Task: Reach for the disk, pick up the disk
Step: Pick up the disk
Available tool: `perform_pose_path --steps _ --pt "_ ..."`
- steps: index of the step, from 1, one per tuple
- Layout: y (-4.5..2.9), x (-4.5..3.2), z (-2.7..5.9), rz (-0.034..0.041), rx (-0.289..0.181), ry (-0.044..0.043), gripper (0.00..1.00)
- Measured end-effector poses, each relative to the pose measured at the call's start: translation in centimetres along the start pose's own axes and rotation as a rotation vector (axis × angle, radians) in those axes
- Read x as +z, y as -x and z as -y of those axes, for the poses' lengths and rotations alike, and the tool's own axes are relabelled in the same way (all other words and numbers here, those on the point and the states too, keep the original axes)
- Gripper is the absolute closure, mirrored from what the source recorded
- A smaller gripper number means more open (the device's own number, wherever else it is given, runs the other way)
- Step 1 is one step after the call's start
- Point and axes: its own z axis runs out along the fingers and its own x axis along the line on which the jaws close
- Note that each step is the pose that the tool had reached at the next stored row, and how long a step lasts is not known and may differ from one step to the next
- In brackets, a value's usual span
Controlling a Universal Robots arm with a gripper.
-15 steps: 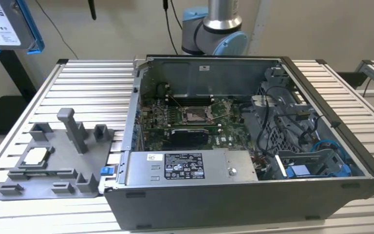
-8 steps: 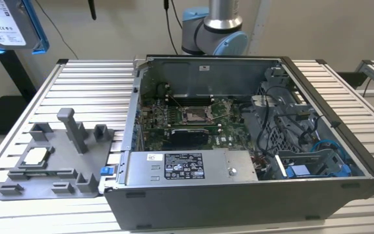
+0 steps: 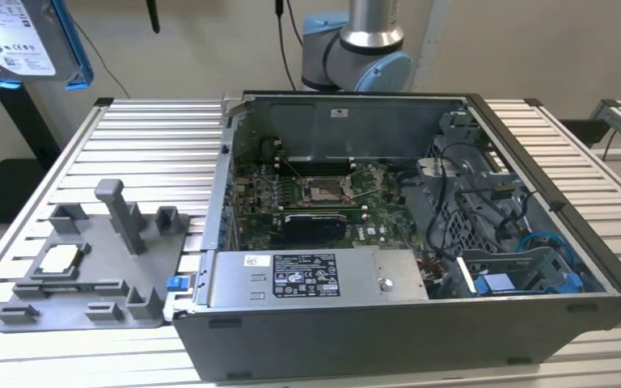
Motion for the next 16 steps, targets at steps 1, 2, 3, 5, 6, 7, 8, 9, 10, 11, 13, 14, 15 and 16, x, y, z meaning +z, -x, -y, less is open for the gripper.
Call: perform_pose_path --steps 1,2,3,5,6,7,8,9,10,11,13,14,15,16 --pt "0.01 0.00 0.18 0.0000 0.000 -0.0001 1.00" --pt "0.02 -0.01 0.40 0.0000 0.000 0.0001 1.00" --pt "0.03 -0.02 0.67 -0.0001 0.000 0.0002 1.00" --pt "0.05 -0.03 1.09 -0.0001 0.000 0.0003 1.00" --pt "0.05 -0.03 1.29 -0.0001 0.000 0.0004 1.00" --pt "0.06 -0.04 1.51 -0.0001 0.000 0.0004 1.00" --pt "0.07 -0.04 1.73 -0.0001 0.000 0.0004 1.00" --pt "0.08 -0.04 1.95 -0.0001 0.000 0.0005 1.00" --pt "0.09 -0.05 2.18 -0.0001 0.000 0.0006 1.00" --pt "0.10 -0.05 2.41 -0.0001 0.000 0.0007 1.00" --pt "0.12 -0.06 2.85 -0.0001 0.000 0.0008 1.00" --pt "0.13 -0.07 3.07 -0.0001 0.000 0.0009 1.00" --pt "0.13 -0.07 3.29 -0.0001 0.000 0.0009 1.00" --pt "0.14 -0.07 3.51 0.0000 0.000 0.0008 1.00"
